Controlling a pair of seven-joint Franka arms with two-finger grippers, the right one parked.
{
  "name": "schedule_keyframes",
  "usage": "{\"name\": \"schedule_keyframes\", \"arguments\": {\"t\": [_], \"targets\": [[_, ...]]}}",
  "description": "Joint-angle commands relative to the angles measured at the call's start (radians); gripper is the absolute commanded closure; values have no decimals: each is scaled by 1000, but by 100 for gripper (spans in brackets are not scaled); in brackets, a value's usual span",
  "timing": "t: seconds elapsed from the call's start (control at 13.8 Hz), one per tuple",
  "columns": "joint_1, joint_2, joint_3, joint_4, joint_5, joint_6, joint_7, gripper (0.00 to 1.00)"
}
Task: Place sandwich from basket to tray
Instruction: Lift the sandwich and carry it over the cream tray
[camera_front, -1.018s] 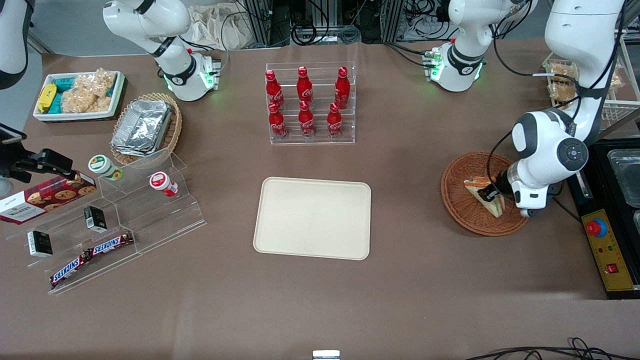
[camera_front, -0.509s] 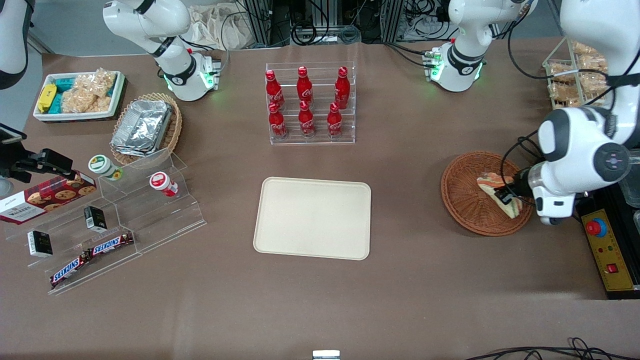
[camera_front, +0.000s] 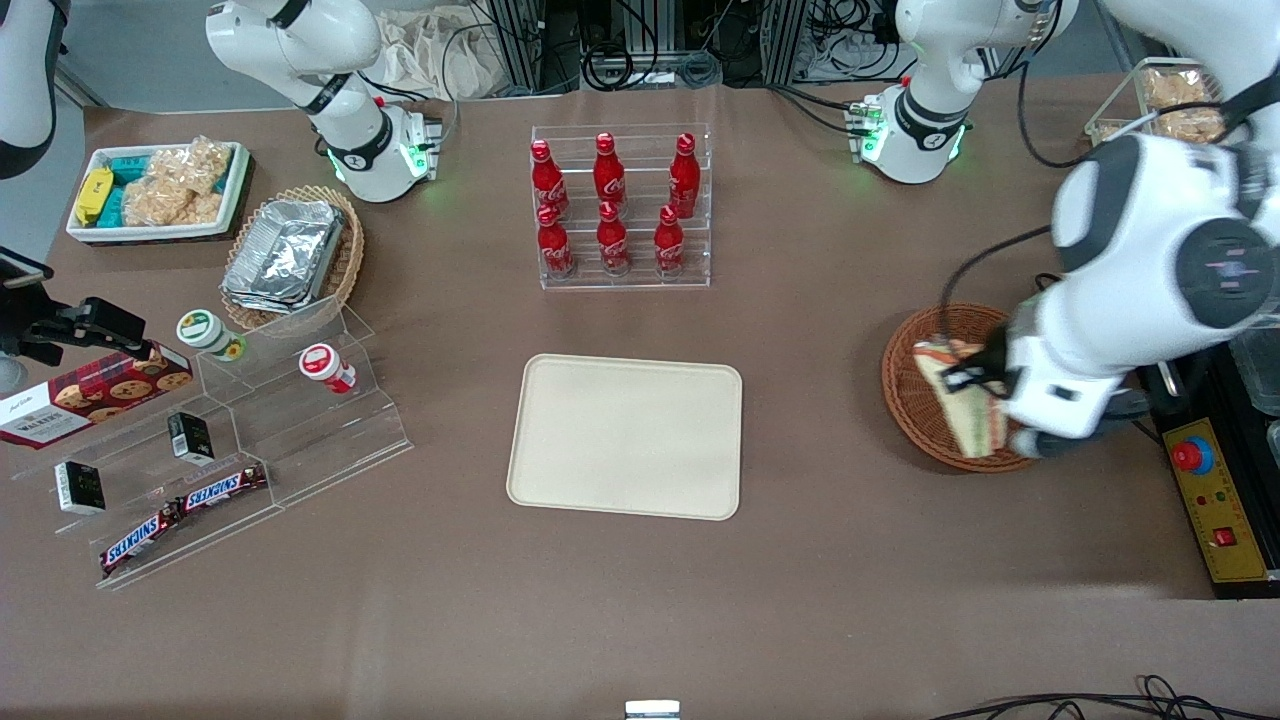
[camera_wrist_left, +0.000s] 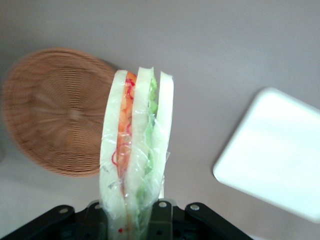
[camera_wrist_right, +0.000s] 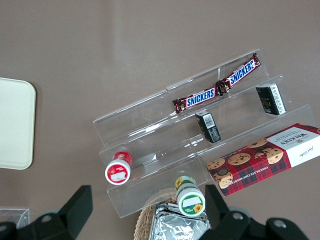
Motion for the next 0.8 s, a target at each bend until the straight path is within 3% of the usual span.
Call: {"name": "schedule_keyframes", "arguments": {"t": [0.0,0.15,0.36,0.51,0.73], "targets": [[-133,245,-7,187,17,79,31,100],[-205,377,-7,267,17,147,31,100],[-282,489,-1,267,57,294,-43,100],[-331,536,-2,259,114,311,-80,100],[-352,547,-1,233,120,318,-103,100]]}}
